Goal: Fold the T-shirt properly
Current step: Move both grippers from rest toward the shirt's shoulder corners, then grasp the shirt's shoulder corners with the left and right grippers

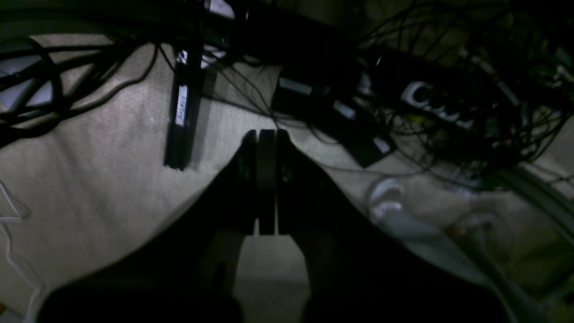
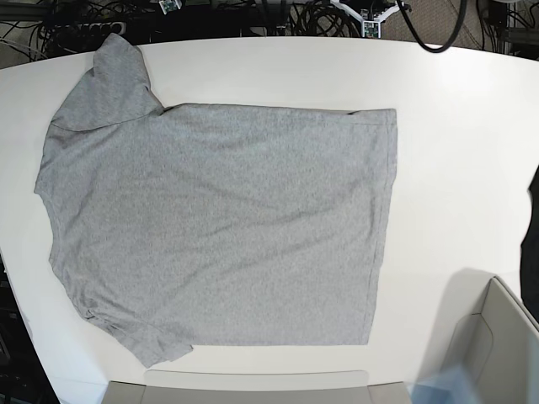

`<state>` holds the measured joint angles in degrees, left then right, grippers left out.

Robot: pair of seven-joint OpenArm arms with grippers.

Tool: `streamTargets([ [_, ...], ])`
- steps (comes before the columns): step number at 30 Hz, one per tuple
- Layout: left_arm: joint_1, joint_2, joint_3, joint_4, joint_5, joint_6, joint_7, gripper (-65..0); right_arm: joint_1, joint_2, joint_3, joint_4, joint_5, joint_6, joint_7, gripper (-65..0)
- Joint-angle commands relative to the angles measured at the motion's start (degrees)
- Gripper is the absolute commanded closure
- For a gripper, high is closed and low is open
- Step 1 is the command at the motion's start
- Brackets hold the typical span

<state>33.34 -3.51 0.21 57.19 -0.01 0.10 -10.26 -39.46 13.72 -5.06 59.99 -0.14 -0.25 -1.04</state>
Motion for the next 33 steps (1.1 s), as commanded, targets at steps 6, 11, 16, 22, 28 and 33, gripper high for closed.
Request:
streamTargets([
  [6,8.11,-0.05,-0.25,21.54,0.05,0.03,12.59,0.0,-10.95,2.59,2.03,16.45,0.1,-0.23,0.47,-0.3],
  [11,12.94,-0.05,-0.25,34.64,0.05,0.03,16.99,0.0,-17.55,2.94,6.51,27.79,0.1,-0.23,0.47,-0.3],
  [16,16.9,-0.05,-0.25,43.16,0.05,0.03,18.48,-0.1,-21.5,4.79,9.68,37.99,2.65,-0.23,-0.85,-0.3],
  [22,21.12,0.21,-0.25,50.9,0.05,0.03,19.62,-0.1,-25.81,10.77,10.29,47.84,14.25,-0.23,-5.95,-0.3],
  [28,23.93,0.39,-0.25,51.95,0.05,0.03,19.54,-0.1,-27.83,11.65,10.38,50.56,16.27,-0.23,-6.3,-0.3],
  [33,24.9,0.48,-0.25,56.7,0.05,0.03,19.45,-0.1,-28.19,12.79,14.25,52.67,16.45,-0.23,-6.13,-0.3],
])
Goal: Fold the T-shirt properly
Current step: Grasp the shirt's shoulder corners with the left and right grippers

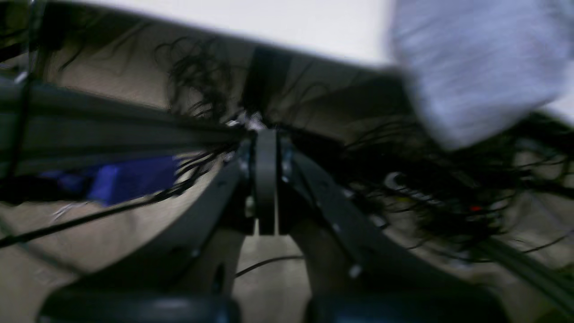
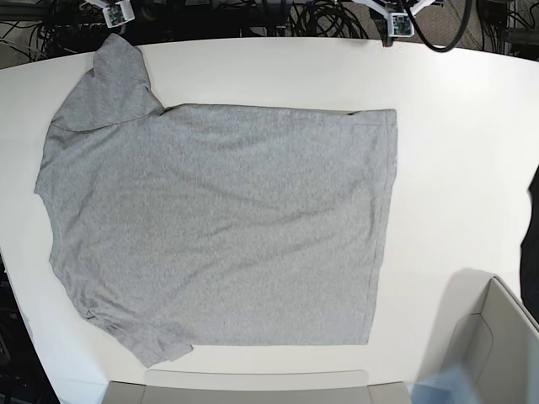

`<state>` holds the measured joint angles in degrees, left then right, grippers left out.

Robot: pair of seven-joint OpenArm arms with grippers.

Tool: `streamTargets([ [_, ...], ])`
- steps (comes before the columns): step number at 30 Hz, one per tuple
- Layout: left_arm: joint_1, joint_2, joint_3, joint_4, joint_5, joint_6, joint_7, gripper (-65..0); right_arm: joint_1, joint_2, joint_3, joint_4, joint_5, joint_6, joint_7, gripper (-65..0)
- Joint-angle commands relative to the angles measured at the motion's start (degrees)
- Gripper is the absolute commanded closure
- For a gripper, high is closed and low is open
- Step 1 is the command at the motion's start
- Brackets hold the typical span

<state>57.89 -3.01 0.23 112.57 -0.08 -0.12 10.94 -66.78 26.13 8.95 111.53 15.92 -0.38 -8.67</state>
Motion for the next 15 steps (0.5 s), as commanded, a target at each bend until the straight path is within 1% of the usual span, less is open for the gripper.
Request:
streamTargets([
  [1,0.0,-0.03,-0.27,2.46,0.12,0.25,-1.75,-0.1,-0.6,0.38,1.47,1.84,0.38,-0.1,1.59,-0.3],
  [4,-0.88,-0.03,-0.27,3.69,0.12,0.25,-1.75,-0.1,0.37,0.38,5.42,4.04,0.38,-0.1,1.59,-0.3],
  [8,-7.65,-0.12,0.17,3.51,0.38,0.25,-1.75,0.0,4.23,-0.24,10.26,6.58,0.47,-0.1,1.24,-0.4],
  [13,-16.44,-0.29,0.52,3.95,0.03,0.16,-1.84,0.0,8.28,-3.49,15.09,6.85,0.47,0.16,1.24,-0.4],
  [15,-19.69,-0.56,1.84,3.95,0.03,0.16,-1.66,0.0,9.07,-4.81,16.5,6.85,0.47,0.25,1.24,-0.4],
])
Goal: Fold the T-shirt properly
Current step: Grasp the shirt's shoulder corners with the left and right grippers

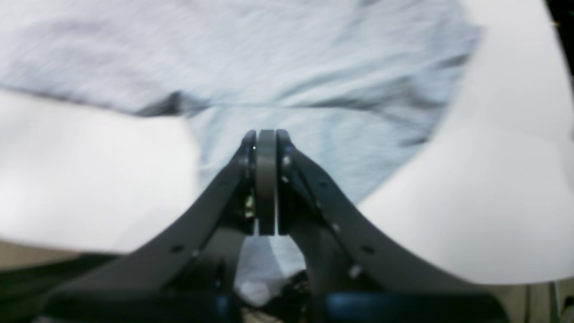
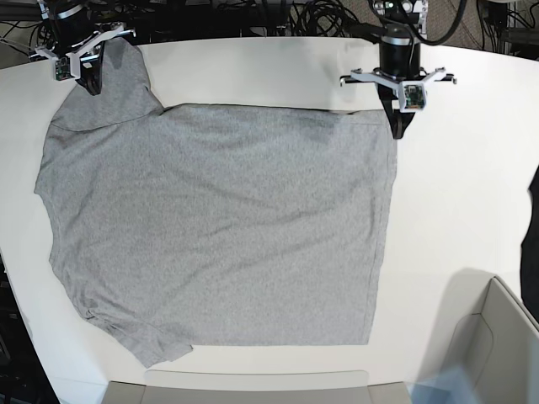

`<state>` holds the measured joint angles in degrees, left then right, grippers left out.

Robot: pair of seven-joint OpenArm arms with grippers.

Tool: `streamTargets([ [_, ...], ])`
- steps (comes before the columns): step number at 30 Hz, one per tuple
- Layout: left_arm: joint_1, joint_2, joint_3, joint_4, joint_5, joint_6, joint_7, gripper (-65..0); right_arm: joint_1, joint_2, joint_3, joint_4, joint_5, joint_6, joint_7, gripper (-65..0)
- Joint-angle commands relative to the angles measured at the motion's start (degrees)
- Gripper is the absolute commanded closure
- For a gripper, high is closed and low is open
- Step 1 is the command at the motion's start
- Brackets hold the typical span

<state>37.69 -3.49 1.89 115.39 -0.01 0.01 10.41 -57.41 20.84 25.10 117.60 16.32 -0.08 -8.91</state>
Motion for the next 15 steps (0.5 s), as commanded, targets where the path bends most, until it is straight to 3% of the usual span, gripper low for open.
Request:
streamTargets([
  [1,-0.9,-0.51,0.88,1.13,-0.03,0.03,-1.14,0.0,0.31,-0.23,0.88,0.77,0.08,-0.06,1.48,-0.4],
  [5,-5.03,-2.45,2.37,1.13,-0.03,0.03,-1.14,0.0,3.12,-4.01,1.84,0.77,0.08,-0.06,1.04,-0.4],
  [11,-6.88,-6.14,3.08,1.13,0.05,0.03,-0.09,0.0,11.65,-10.6,3.25,0.77,0.08,0.12,-10.13,-0.7],
  [13,-6.88,-7.11,4.31,1.13,0.05,0.03,1.41,-3.3,12.35,-11.13,3.42,0.77,0.17,1.26,-12.41,-4.6],
  [15,-6.88,-7.99,5.71,1.13,0.05,0.03,1.85,-8.5,12.18,-11.57,4.83,0.77,0.34,2.23,-12.94,-12.8],
])
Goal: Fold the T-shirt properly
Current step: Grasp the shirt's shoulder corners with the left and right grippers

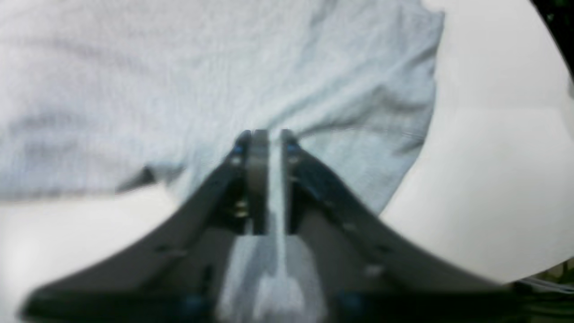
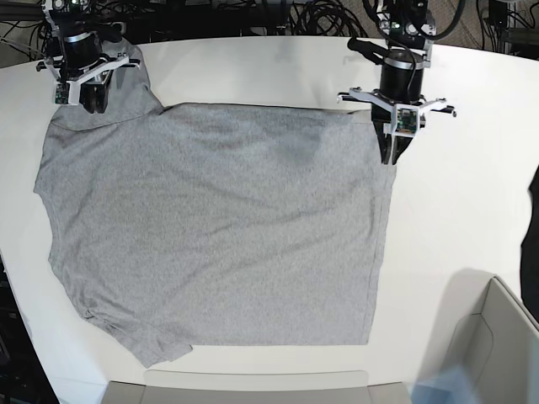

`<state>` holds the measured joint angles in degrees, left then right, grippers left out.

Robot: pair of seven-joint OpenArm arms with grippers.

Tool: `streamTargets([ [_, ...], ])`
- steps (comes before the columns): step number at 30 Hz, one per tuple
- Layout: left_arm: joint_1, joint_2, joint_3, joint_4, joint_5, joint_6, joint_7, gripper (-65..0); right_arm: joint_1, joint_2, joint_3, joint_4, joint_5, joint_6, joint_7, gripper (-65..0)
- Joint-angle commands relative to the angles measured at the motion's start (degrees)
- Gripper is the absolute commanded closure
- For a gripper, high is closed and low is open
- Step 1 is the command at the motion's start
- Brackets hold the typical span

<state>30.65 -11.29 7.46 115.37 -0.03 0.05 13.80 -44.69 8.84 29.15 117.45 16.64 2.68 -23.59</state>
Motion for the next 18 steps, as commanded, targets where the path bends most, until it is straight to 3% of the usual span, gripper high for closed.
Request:
streamTargets([
  [1,0.25,-0.89,1.02,1.16,0.08,-0.01,-1.45,-10.8,-0.63,-0.01,1.75,0.93,1.16,-0.52,1.66,-17.1],
  [4,0.33,-3.61,3.48,1.16,0.08,-0.01,-1.28,-15.3,-2.74,-0.8,6.41,0.93,11.8,-0.17,-1.33,-24.0],
  [6,0.16,-5.11,5.24,1.16,0.08,-0.01,-1.19,-15.9,-3.45,-0.71,11.25,0.75,22.52,0.0,-4.41,-23.9],
  [8,0.16,-5.72,5.94,1.07,0.08,-0.01,-1.19,-15.9,-3.71,-0.89,16.17,0.49,28.94,2.73,-8.36,-23.9],
  [13,0.16,-5.55,6.38,1.16,0.08,0.08,3.38,-16.0,-0.1,-1.32,23.73,-4.7,30.43,13.28,-16.1,-23.9],
  [18,0.42,-5.46,6.38,1.07,0.08,0.25,5.93,-16.0,3.24,-0.53,25.23,-16.22,30.43,17.15,-17.59,-23.9],
])
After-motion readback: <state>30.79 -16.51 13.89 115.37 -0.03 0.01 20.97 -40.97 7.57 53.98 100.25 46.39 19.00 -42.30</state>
